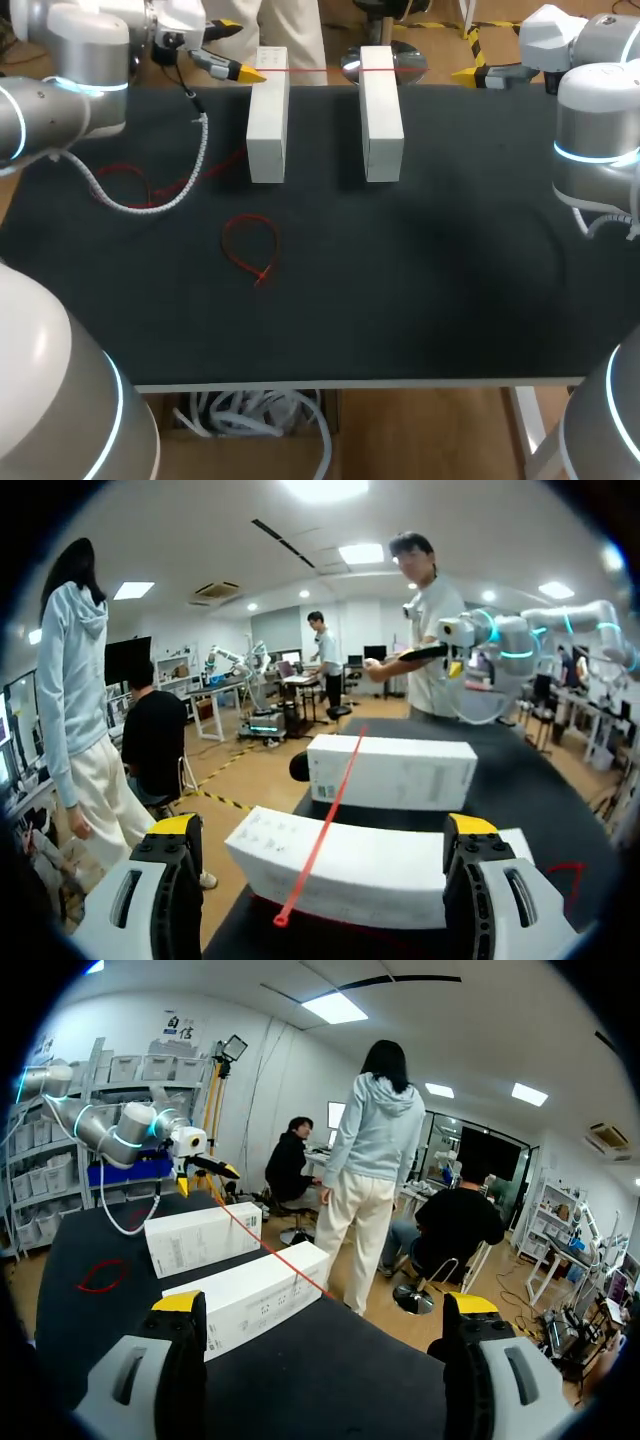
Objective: Grab the tape and strap the tape.
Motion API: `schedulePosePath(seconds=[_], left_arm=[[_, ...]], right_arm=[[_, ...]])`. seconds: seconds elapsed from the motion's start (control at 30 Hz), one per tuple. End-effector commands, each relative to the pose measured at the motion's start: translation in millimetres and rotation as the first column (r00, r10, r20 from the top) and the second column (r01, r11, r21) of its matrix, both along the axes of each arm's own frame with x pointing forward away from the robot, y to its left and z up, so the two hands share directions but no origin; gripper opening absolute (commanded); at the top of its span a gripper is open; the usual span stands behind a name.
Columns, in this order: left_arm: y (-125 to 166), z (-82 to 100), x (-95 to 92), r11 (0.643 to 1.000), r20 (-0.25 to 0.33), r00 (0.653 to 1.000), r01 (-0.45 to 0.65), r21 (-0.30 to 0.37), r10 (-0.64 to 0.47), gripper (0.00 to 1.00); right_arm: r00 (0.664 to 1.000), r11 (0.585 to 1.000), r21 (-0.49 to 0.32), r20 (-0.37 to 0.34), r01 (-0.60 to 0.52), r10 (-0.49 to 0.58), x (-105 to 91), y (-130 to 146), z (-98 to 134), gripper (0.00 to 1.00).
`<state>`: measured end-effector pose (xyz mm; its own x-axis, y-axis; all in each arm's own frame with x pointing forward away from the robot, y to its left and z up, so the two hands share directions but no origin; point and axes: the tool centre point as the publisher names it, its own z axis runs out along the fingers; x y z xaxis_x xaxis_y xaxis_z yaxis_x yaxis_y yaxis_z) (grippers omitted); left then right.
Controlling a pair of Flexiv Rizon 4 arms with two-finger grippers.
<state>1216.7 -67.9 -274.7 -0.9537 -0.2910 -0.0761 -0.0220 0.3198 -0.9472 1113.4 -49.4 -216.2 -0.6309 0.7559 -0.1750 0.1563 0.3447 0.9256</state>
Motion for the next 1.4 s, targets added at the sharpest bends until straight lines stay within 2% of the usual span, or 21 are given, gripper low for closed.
schedulePosePath(seconds=[0.03, 0.07, 0.1, 0.13, 0.17, 0.2, 0.23, 0.27, 0.3, 0.33, 0.37, 0.4, 0.47, 0.63, 0.7, 0.9, 1.17, 1.4], left_arm=[[17, -2.5, 7.0, 0.965, -0.086, 0.961, 0.259, -0.046, -0.262, 1.00], [20, -3.9, 6.0, 0.962, -0.094, 0.957, 0.270, -0.044, -0.273, 1.00], [21, -6.1, 5.4, 0.961, -0.107, 0.955, 0.274, -0.041, -0.277, 0.92], [22, -9.0, 5.3, 0.961, -0.117, 0.954, 0.275, -0.035, -0.277, 0.91], [23, -10.8, 4.6, 0.956, -0.125, 0.948, 0.290, -0.046, -0.293, 0.79], [23, -12.1, 4.1, 0.959, -0.136, 0.949, 0.281, -0.047, -0.284, 0.16], [23, -13.2, 4.1, 0.961, -0.143, 0.950, 0.272, -0.047, -0.276, 0.10], [23, -13.6, 4.0, 0.960, -0.148, 0.948, 0.275, -0.055, -0.281, 0.34], [22, -13.7, 2.7, 0.958, -0.147, 0.946, 0.282, -0.062, -0.288, 0.38], [21, -13.9, 1.8, 0.959, -0.148, 0.947, 0.278, -0.060, -0.284, 0.29], [20, -14.2, 1.4, 0.960, -0.148, 0.949, 0.274, -0.058, -0.280, 0.34], [20, -14.2, 0.9, 0.957, -0.152, 0.945, 0.280, -0.073, -0.289, 0.43], [19, -13.9, 0.4, 0.961, -0.148, 0.950, 0.268, -0.073, -0.276, 0.40], [16, -16.2, 0.7, 0.965, -0.145, 0.955, 0.252, -0.076, -0.261, 0.46], [16, -17.5, 2.3, 0.970, -0.142, 0.960, 0.232, -0.073, -0.240, 0.44], [19, -21.1, 9.9, 0.982, -0.146, 0.972, 0.176, -0.074, -0.185, 0.48], [28, -27.7, 16.7, 0.986, -0.153, 0.975, 0.155, -0.064, -0.164, 0.44], [34, -35.0, 22.8, 0.987, -0.163, 0.974, 0.147, -0.059, -0.155, 0.45]], right_arm=[[1.000, 1.000, 0.000, 0.000, -0.001, 0.001, 0.1, 0, 0, 1.00], [1.000, 1.000, 0.000, 0.000, -0.001, 0.001, 0.1, 0, 0, 1.00], [1.000, 1.000, 0.000, 0.000, -0.001, 0.001, 0.1, 0, 0, 1.00], [1.000, 1.000, 0.000, 0.000, -0.001, 0.001, 0.1, 0, 0, 1.00], [1.000, 1.000, 0.000, 0.000, -0.001, 0.001, 0.1, 0, 0, 1.00], [1.000, 1.000, 0.000, 0.000, -0.001, 0.001, 0.1, 0, 0, 1.00], [1.000, 1.000, 0.000, 0.000, -0.001, 0.001, 0.1, 0, 0, 1.00], [1.000, 1.000, 0.000, 0.000, -0.001, 0.001, 0.1, 0, 0, 1.00], [1.000, 1.000, 0.000, 0.000, -0.001, 0.001, 0.1, 0, 0, 1.00], [1.000, 1.000, 0.000, 0.000, -0.001, 0.001, 0.1, 0, 0, 1.00], [1.000, 1.000, 0.000, 0.000, -0.001, 0.001, 0.1, 0, 0, 1.00], [1.000, 1.000, 0.000, 0.000, -0.001, 0.001, 0.1, 0, 0, 1.00], [1.000, 1.000, 0.000, 0.000, -0.001, 0.001, 0.1, 0, 0, 1.00], [1.000, 1.000, 0.000, 0.000, -0.001, 0.001, 0.1, 0, 0, 1.00], [1.000, 1.000, 0.000, 0.000, -0.001, 0.001, 0.1, 0, 0, 1.00], [1.000, 1.000, 0.000, 0.000, -0.001, 0.001, 0.1, 0, 0, 1.00], [1.000, 1.000, 0.000, 0.000, -0.001, 0.001, 0.1, 0, 0, 1.00], [1.000, 1.000, 0.000, 0.000, -0.001, 0.001, 0.1, 0, 0, 1.00]])
